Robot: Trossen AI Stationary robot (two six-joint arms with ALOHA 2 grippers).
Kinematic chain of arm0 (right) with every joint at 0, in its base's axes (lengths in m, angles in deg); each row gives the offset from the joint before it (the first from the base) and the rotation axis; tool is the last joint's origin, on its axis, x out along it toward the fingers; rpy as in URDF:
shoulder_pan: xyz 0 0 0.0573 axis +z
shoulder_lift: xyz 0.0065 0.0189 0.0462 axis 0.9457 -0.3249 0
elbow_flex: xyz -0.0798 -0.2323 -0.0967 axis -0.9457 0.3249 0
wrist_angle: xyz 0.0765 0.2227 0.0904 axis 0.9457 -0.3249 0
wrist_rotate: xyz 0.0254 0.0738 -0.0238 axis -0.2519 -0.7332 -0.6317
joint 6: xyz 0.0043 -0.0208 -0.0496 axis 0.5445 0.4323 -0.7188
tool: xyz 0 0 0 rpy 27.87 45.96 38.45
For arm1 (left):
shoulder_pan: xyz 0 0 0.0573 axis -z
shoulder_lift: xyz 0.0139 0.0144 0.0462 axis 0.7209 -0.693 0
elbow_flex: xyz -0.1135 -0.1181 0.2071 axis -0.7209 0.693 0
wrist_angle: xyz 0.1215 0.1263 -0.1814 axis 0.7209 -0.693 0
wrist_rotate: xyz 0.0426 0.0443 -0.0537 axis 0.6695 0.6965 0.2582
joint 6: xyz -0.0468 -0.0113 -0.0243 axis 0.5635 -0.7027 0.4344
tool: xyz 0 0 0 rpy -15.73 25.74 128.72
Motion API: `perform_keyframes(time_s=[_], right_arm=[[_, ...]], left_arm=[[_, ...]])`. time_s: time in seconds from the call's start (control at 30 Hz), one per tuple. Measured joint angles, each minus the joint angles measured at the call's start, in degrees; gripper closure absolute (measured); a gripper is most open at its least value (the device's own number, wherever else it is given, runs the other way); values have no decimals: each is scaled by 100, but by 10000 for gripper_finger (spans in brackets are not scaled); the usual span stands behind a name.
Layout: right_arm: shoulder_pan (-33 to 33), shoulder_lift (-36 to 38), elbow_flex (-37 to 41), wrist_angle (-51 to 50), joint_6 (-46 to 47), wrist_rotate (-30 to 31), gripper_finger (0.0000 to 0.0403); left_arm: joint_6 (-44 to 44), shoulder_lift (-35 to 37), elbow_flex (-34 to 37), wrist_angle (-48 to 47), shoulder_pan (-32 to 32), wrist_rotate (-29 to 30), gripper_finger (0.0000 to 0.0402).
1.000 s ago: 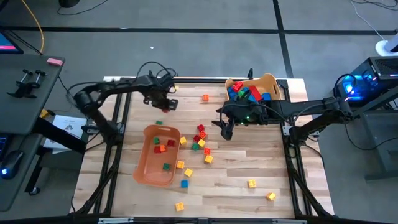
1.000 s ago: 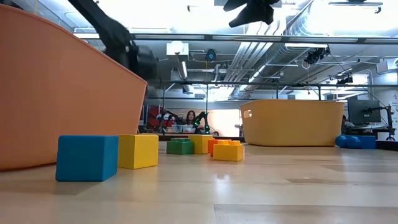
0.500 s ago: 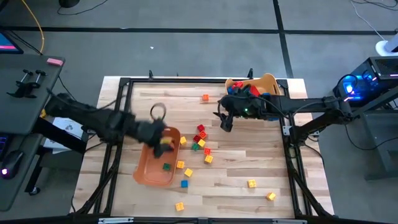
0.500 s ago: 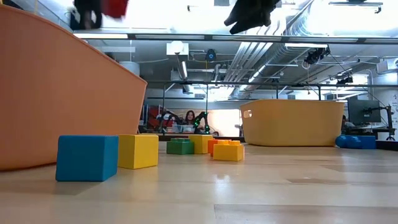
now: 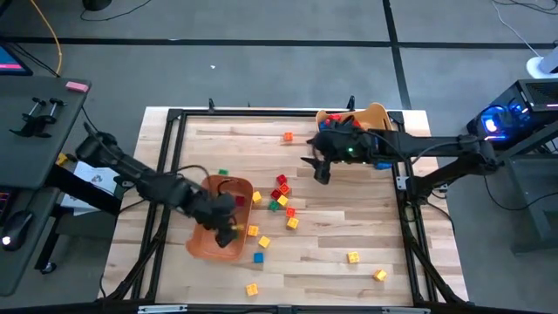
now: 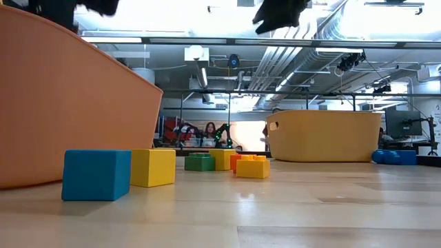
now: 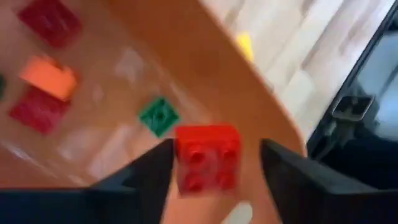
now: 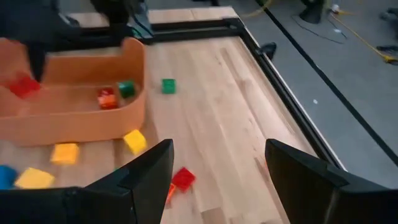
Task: Sort blocks by size
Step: Put the red game piece into the orange bin, then put the yellow game piece into the orange bin
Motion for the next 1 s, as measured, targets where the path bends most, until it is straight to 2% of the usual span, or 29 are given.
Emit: perform_keyframes(time_s=[0.13,0.2,0.27,0.33,0.4,0.6,0.73,0.8,0.87,1.0], right_arm=[[-1,285,0,-176,-138,-483,151],[-3,384,0,-274,-196,-949,151],[-2,411,0,-304,-178,-1486,151],[0,366,2,-253,21,-2080,151],[56,245,66,-19,351,-2401,151],[567,-584,713,-6,1120,-2392,151],[1187,-1157,1063,381,1110,-1976,151],[1519,-1425,1142,569,783,-1550,151],[1807,-1706,1122,725,627,-1161,151],[2179,-2289,942,1009,741,-912,151]], left_arm=[[-742,-11,0,231,-666,-1622,96],[-1020,162,0,558,-882,-1902,79],[-1257,453,-1,833,-1010,-1775,74],[-1455,773,-4,954,-1103,-1373,74],[-1555,1144,-4,881,-1134,-684,76],[-1492,2285,-4,737,-881,2175,77],[-1476,2710,-7,730,-641,3563,77],[-1519,2772,-7,735,-583,3883,77],[-1570,2791,-7,729,-579,3965,77],[-1574,2789,-7,723,-577,3897,77]])
